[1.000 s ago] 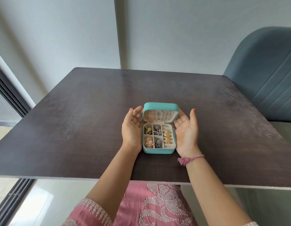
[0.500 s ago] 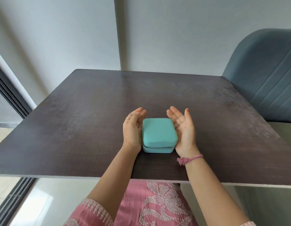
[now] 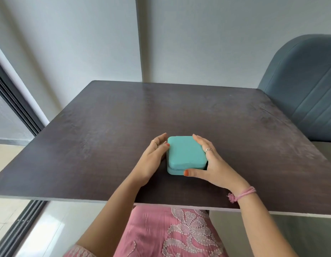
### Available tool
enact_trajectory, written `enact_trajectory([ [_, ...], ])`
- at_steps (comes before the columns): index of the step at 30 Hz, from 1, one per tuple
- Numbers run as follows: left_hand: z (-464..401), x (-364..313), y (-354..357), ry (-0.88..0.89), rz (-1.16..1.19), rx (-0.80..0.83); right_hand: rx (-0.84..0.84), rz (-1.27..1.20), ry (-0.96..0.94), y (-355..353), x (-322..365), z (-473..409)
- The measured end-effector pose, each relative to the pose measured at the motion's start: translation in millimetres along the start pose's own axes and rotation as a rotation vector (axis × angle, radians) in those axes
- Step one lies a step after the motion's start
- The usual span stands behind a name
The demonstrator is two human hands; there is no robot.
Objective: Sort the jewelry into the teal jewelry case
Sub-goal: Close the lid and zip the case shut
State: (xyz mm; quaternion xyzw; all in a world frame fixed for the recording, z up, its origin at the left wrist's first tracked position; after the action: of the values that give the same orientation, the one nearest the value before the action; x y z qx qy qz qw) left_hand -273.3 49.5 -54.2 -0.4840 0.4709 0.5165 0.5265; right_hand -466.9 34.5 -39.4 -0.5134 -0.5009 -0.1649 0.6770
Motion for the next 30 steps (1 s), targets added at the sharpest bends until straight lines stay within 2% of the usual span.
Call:
enact_trajectory([
  [2,-8,-8,-6,0.025,-0.114,0.006,-0.008,0.02,-0.01,0,-1,0],
  [8,-27,-23,-3,0.16,-0.541,0.166,-0.043,0.015,-0.015,2,0,2],
  [15,-33,-19,-4,0.211,-0.733,0.122,-0.041,0.01,-0.004,2,2,3],
  [22,-46,-30,-14,0.25,-1.034,0.26,-0.049,0.011,0.008,2,4,4],
  [25,-51,-32,-15,0.299,-1.105,0.231,-0.052,0.013,0.012,2,6,4],
  [30,-44,-29,-23,0.418,-1.114,0.093,-0.053,0.015,0.013,2,6,4],
])
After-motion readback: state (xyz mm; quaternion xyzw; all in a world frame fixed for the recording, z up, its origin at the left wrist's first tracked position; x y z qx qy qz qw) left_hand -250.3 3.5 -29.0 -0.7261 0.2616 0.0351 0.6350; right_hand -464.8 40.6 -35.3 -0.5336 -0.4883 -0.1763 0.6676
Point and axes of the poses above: each hand's wrist, its own z-axis away from the middle knuckle, its own y-axis out of the palm, x = y × z, the point moved 3 cm from there along -z, towards the middle knuckle, and after that the axes turned 8 degrees about -z, right-handed, at the moved point
